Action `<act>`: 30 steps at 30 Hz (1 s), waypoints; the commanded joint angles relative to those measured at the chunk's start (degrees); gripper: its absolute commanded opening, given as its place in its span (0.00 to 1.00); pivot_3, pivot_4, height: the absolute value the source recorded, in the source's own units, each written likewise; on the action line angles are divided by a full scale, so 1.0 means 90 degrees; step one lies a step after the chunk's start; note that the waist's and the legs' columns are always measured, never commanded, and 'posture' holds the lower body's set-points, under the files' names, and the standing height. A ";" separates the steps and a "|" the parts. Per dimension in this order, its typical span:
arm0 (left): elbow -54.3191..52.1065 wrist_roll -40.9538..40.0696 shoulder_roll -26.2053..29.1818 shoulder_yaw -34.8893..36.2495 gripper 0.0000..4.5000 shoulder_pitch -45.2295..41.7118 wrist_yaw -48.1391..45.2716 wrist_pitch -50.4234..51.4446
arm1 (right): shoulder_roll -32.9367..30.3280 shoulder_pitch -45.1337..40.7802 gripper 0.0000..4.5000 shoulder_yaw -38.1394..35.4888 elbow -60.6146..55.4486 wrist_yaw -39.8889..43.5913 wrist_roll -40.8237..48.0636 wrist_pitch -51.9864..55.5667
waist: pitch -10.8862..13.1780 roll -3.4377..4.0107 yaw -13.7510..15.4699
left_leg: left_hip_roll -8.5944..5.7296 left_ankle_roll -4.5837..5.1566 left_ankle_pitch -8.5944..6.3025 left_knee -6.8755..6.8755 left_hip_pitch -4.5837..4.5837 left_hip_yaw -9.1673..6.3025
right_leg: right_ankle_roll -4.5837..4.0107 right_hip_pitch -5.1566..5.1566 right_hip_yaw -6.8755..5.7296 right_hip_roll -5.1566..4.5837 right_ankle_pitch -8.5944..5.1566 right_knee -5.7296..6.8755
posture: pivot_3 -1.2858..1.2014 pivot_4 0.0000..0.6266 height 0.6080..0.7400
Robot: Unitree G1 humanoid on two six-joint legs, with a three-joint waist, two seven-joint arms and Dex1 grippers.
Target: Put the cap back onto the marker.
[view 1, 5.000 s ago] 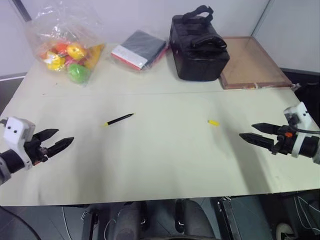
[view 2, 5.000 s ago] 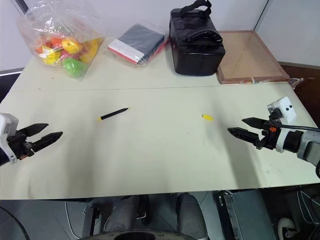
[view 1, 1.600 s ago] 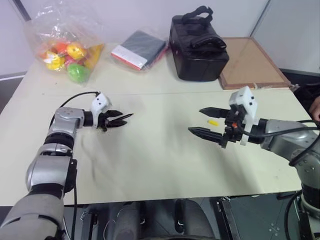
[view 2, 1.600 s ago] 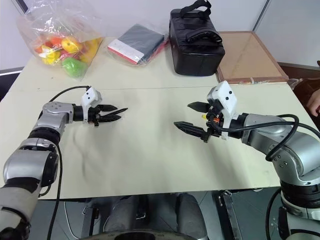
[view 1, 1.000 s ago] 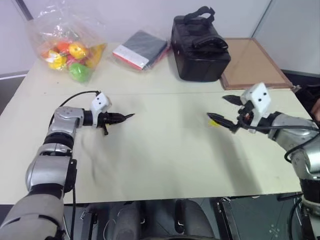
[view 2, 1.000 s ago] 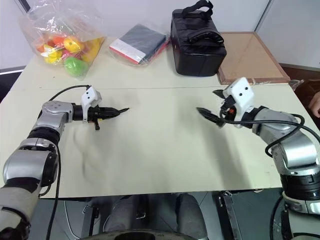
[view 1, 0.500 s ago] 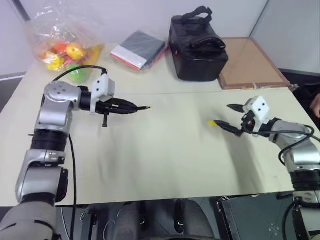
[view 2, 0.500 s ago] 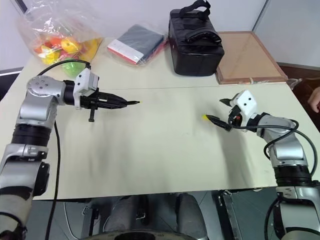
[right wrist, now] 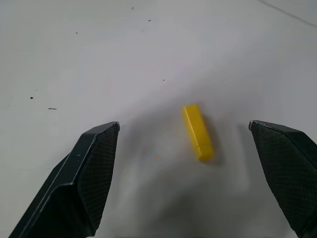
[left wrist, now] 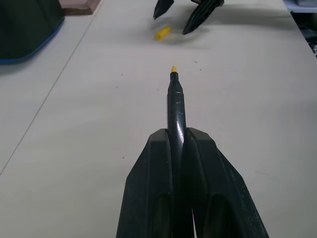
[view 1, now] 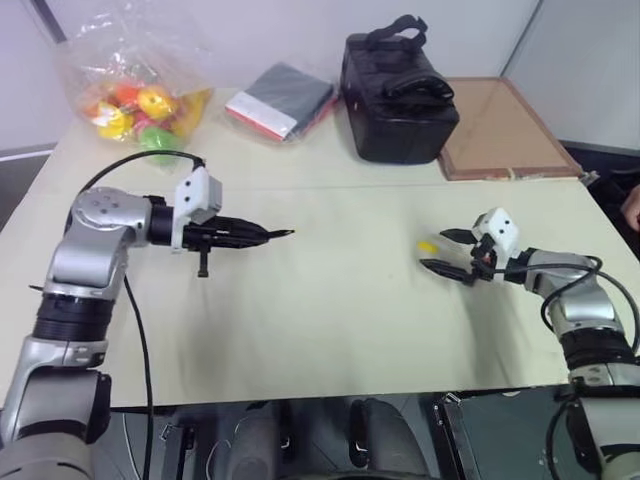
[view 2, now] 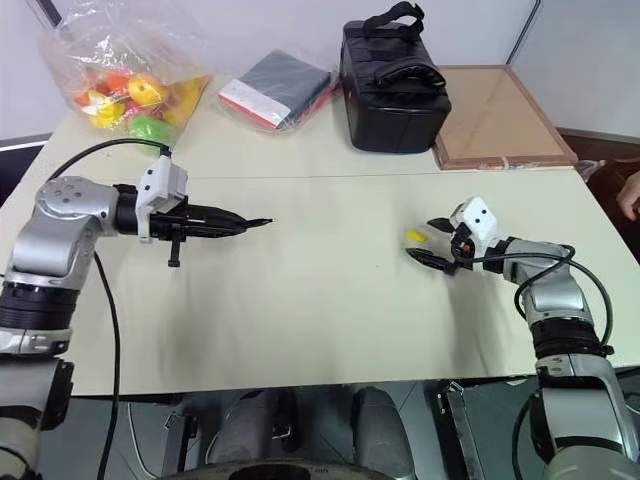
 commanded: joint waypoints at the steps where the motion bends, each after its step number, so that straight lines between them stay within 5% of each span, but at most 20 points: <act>1: -0.0262 -0.0122 0.0096 0.0135 0.01 0.0011 0.0193 0.0031 | 0.0097 -0.0259 0.97 -0.0046 0.0313 0.0041 -0.0092 -0.0284 | 0.0000 0.0000 0.0005 | 0.0000 0.0000 0.0000 0.0000 0.0000 0.0001 | 0.0000 0.0000 0.0000 0.0000 0.0000 0.0001 | 0.52 0.24 1.00; 20: -0.0232 -0.0177 0.0154 0.0072 0.01 0.0149 0.0507 -0.0108 | 0.0062 -0.0365 0.97 -0.0025 0.1166 0.0157 -0.0468 -0.0686 | 0.0001 0.0001 0.0017 | 0.0000 -0.0001 0.0000 0.0009 0.0001 0.0007 | 0.0000 0.0003 -0.0001 0.0000 -0.0001 0.0008 | 0.52 0.24 1.00; 29: -0.0196 -0.0179 0.0128 0.0038 0.00 0.0095 0.0535 -0.0124 | 0.0095 -0.0289 0.02 -0.0044 0.1218 0.0234 -0.0436 -0.0607 | 0.0000 0.0001 0.0005 | 0.0000 -0.0002 0.0000 0.0014 0.0005 0.0006 | 0.0000 0.0007 -0.0001 -0.0001 -0.0001 0.0014 | 0.52 0.24 1.00; 30: -0.0204 -0.0182 0.0129 0.0037 0.00 0.0096 0.0542 -0.0115 | 0.0099 -0.0286 0.01 -0.0047 0.1220 0.0229 -0.0442 -0.0610 | 0.0000 0.0001 0.0005 | 0.0000 -0.0002 0.0000 0.0014 0.0005 0.0006 | 0.0000 0.0007 0.0000 -0.0001 -0.0001 0.0014 | 0.52 0.24 1.00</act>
